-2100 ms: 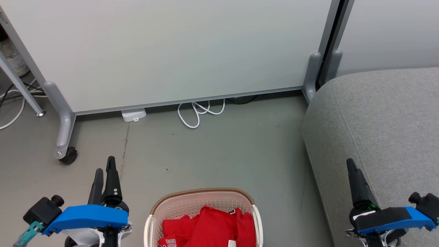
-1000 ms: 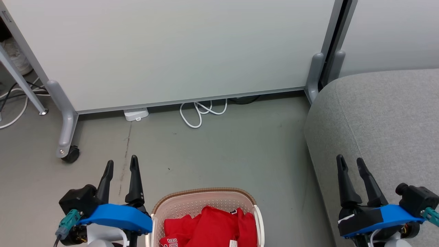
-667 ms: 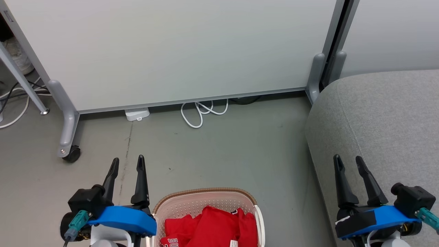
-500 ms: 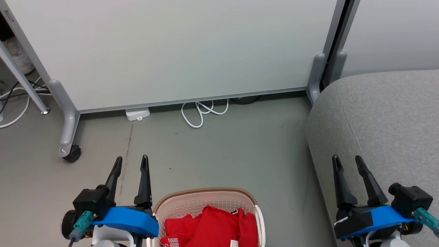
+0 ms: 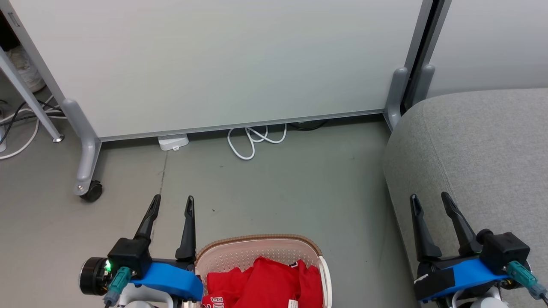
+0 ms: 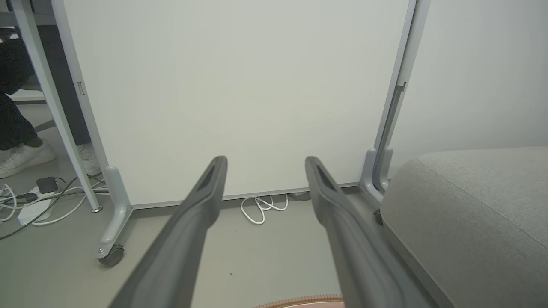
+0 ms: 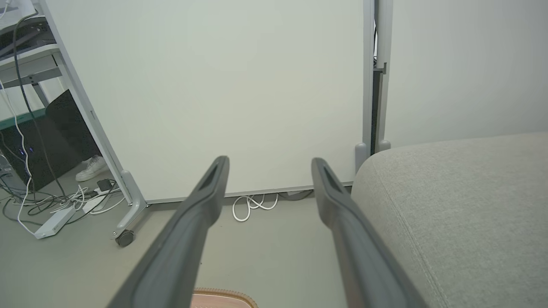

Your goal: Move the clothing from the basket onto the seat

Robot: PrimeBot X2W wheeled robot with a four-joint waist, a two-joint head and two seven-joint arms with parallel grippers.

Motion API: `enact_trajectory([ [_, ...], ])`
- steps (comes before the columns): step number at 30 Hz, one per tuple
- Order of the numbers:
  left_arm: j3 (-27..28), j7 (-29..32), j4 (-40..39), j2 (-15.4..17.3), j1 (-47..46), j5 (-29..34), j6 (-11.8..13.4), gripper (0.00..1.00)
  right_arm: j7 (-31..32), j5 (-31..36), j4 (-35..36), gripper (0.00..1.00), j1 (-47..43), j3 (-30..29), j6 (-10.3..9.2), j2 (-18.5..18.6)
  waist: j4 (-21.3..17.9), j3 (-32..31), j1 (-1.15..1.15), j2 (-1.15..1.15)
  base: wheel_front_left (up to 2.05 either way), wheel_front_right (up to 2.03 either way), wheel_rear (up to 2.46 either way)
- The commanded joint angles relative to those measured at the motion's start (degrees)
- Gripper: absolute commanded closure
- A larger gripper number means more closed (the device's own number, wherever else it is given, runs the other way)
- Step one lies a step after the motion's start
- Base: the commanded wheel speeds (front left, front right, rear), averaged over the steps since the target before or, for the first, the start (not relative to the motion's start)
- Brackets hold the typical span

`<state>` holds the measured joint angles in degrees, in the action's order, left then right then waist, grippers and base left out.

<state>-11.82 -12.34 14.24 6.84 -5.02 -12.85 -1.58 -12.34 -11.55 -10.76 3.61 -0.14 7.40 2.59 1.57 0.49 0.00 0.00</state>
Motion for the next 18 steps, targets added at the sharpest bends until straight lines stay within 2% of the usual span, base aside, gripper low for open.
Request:
enact_trajectory([
  [1,-0.2,-0.5,0.0,0.0,-1.0,1.5,-0.2,0.0,-0.6,1.6,0.2,0.0,0.6,0.1,0.13,0.4,0.0,0.0,0.0,0.0,0.0,0.0,0.0],
  [9,-0.5,-1.5,0.3,-0.2,-1.0,5.2,-0.4,0.0,-1.5,5.2,0.4,0.0,0.6,0.3,0.13,0.4,0.3,0.0,0.0,0.0,0.0,0.0,0.0],
  [18,0.1,-2.4,0.9,-0.6,-0.9,7.9,-2.0,0.0,-2.4,8.7,0.1,0.0,0.6,0.6,0.15,0.4,0.4,0.1,0.0,0.0,0.0,0.0,0.0],
])
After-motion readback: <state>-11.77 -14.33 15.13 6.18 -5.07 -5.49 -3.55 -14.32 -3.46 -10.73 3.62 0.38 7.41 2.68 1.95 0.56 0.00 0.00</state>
